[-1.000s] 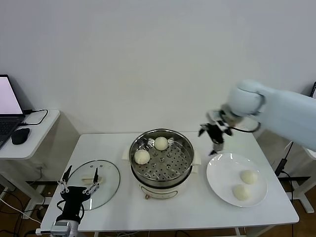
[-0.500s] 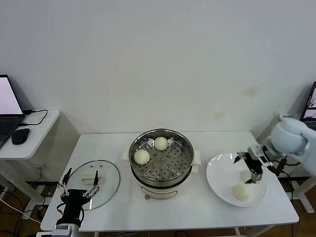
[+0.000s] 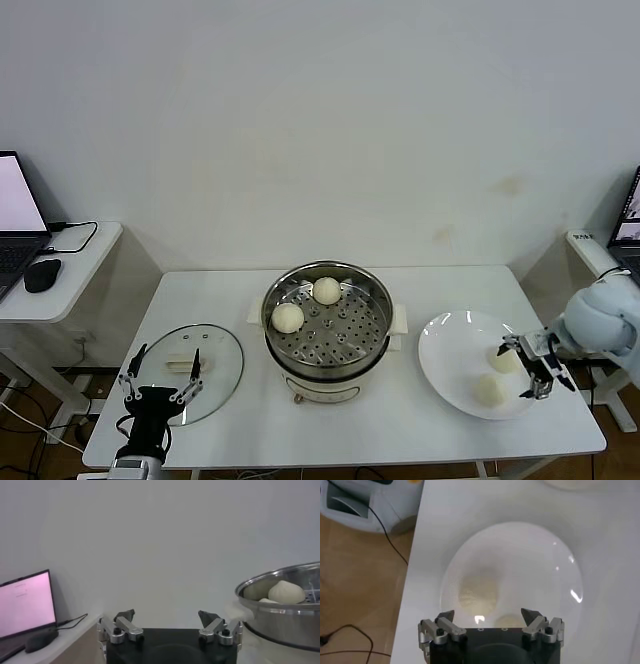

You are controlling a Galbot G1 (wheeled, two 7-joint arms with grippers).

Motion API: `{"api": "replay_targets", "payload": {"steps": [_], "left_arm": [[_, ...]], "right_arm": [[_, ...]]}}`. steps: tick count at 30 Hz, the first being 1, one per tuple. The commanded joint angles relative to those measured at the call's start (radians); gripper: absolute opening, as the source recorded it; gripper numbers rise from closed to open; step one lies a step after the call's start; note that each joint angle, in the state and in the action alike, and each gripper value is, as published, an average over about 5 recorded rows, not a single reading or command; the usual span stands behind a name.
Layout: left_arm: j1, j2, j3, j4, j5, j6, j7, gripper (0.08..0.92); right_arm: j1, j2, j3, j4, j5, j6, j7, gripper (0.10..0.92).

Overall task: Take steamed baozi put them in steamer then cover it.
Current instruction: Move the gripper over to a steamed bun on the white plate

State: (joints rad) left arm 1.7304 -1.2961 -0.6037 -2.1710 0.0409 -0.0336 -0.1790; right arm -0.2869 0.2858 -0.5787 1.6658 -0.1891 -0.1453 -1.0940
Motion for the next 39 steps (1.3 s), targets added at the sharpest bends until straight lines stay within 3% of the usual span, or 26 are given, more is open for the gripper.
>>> {"api": "replay_targets", "payload": {"steps": [1,25,39], "left_arm": [[-0.001,0.000,0.001,0.004,0.003,0.000,0.000,0.823],[-0.010,-0.001,-0.004,0.024,0.003,-0.001,0.000,0.823],[-0.011,-0.003,-0.003,0.024,0.003,-0.002,-0.001,0.823]], "right_arm": [[-0.198,0.027,0.130,-0.024,-0.036,-0.008,0.041,0.823],[-0.138,0.162,0.089,-0.182,-0.051,-0.010,0.063,0.820],[-0.126,0.168,0.077,-0.180,-0.050,-0.013,0.048,0.657]]}}
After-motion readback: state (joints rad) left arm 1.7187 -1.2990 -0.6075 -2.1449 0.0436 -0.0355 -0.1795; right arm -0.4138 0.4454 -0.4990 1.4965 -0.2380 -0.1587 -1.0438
